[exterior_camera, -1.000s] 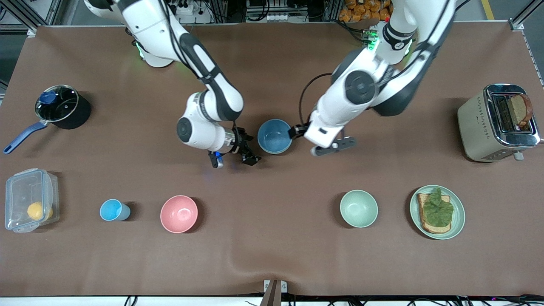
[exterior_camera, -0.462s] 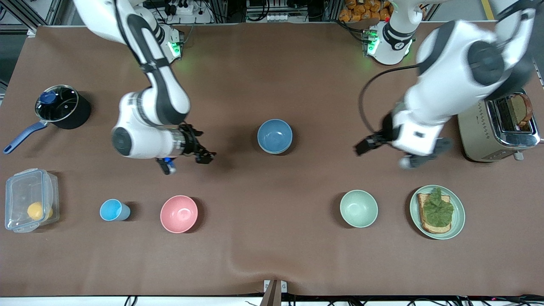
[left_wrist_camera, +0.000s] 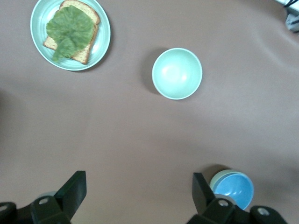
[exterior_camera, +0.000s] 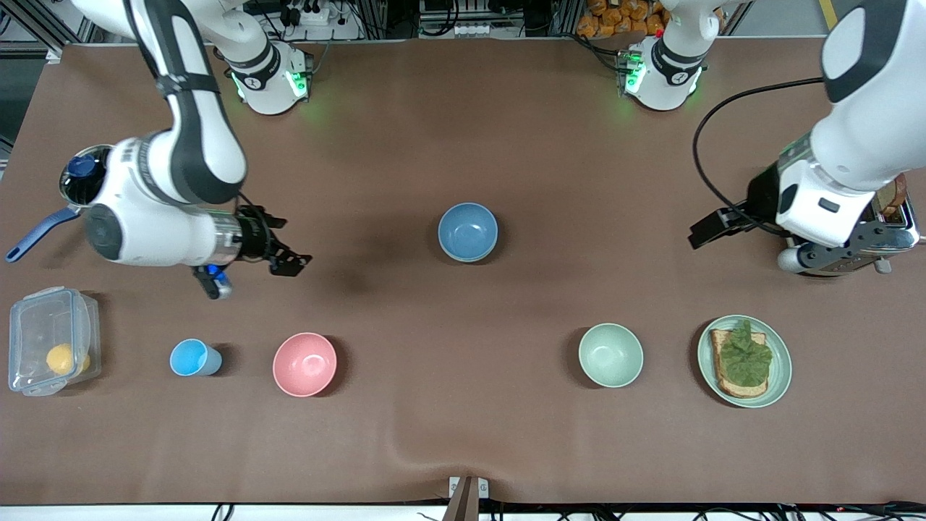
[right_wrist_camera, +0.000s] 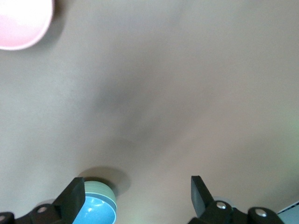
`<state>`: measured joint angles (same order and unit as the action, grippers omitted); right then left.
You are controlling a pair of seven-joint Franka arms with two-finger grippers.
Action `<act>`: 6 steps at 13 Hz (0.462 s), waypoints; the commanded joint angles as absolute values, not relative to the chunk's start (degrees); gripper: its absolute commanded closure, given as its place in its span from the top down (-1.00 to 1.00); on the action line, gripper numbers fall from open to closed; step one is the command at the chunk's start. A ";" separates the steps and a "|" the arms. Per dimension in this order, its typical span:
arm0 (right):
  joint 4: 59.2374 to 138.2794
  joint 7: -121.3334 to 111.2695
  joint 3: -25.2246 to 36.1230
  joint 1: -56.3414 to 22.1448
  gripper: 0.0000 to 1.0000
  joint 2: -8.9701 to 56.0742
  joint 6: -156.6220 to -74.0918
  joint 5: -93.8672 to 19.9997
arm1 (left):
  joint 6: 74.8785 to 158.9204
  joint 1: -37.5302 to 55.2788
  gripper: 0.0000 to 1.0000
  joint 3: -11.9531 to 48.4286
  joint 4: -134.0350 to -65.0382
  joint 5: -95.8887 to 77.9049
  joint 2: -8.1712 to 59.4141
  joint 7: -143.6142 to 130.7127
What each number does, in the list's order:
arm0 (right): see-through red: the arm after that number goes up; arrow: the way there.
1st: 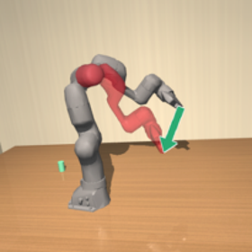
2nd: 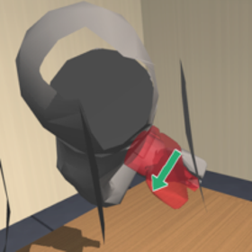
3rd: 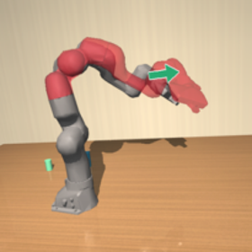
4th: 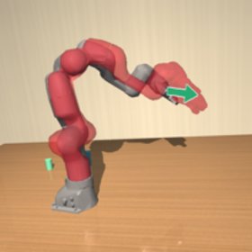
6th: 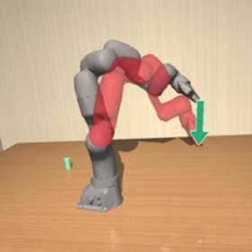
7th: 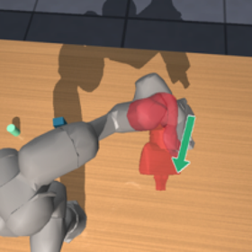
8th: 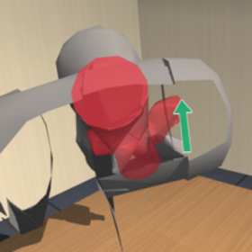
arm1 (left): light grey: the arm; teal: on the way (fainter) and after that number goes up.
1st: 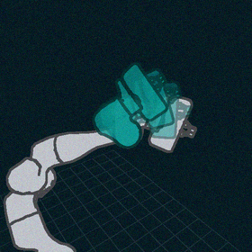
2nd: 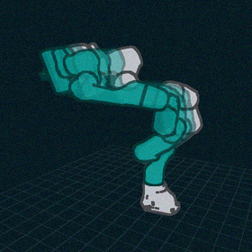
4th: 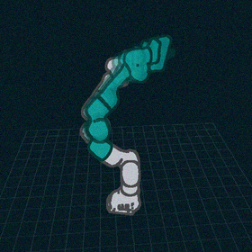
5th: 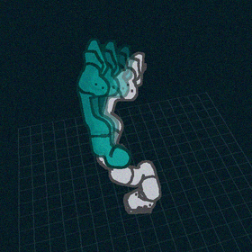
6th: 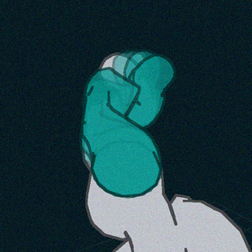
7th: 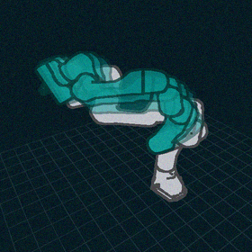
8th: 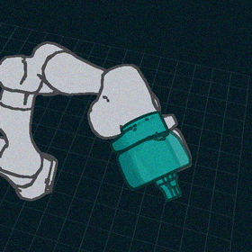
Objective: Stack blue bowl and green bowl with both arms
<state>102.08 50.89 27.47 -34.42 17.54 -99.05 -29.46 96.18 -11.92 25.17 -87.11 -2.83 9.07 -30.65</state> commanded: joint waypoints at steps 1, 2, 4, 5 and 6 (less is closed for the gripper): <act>97.40 49.49 30.05 -34.63 1.00 16.18 -94.93 -26.90 | 94.31 -14.50 1.00 25.67 -87.80 -1.93 7.47 -25.41; 95.56 48.70 29.88 -33.50 1.00 16.00 -93.70 -25.94 | 93.96 -14.59 1.00 25.58 -87.80 -1.76 6.77 -24.70; 93.26 44.67 28.49 -28.76 1.00 15.04 -90.81 -25.66 | 91.68 -15.03 1.00 25.49 -87.80 -1.58 6.33 -24.61; 92.73 42.73 27.87 -27.52 1.00 14.25 -90.18 -25.40 | 90.97 -15.03 1.00 25.40 -87.80 -1.58 5.72 -24.61; 92.90 40.45 27.69 -26.38 1.00 12.85 -90.18 -24.62 | 90.79 -14.77 1.00 24.01 -87.89 -1.58 3.62 -24.00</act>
<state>93.22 43.77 29.60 -29.50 15.61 -91.46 -26.74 92.25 -14.51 25.05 -87.08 -2.79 7.47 -25.69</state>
